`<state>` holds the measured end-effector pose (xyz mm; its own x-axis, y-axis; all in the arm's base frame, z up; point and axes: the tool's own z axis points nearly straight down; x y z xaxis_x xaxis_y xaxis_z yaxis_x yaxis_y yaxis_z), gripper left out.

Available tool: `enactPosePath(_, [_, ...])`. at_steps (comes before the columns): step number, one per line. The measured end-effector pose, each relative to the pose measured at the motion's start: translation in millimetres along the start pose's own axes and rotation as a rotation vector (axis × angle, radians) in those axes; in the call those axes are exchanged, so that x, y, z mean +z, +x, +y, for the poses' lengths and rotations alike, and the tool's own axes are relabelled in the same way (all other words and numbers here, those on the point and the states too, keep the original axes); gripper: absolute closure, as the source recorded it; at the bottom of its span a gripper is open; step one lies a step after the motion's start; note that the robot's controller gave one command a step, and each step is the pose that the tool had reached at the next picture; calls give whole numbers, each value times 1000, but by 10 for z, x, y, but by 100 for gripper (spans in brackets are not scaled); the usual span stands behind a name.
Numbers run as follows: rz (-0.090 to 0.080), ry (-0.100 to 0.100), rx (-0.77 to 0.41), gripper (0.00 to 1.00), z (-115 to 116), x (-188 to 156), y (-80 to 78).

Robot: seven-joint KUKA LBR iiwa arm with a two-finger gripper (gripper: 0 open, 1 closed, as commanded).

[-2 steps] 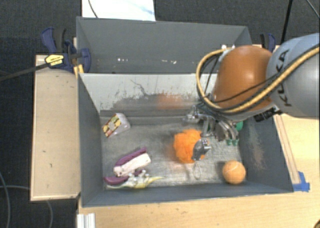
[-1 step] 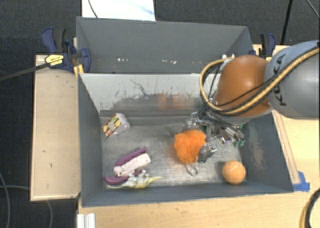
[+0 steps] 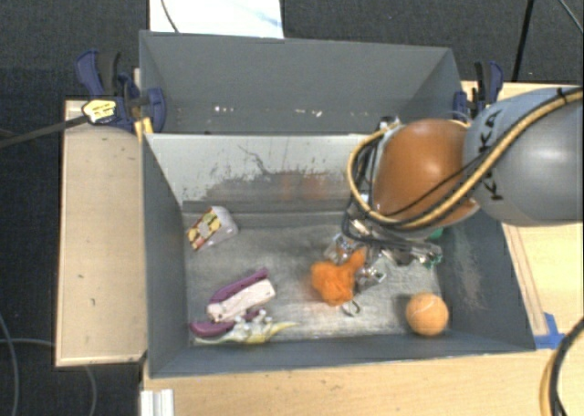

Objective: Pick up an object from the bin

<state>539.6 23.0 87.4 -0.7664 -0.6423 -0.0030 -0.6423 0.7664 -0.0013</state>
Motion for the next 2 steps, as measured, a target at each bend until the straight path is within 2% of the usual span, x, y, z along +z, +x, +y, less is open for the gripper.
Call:
enactPosePath(1, [0, 0, 1, 100, 0, 0, 0])
enactPosePath(2, [0, -1, -69, 100, 93, -1233, 60])
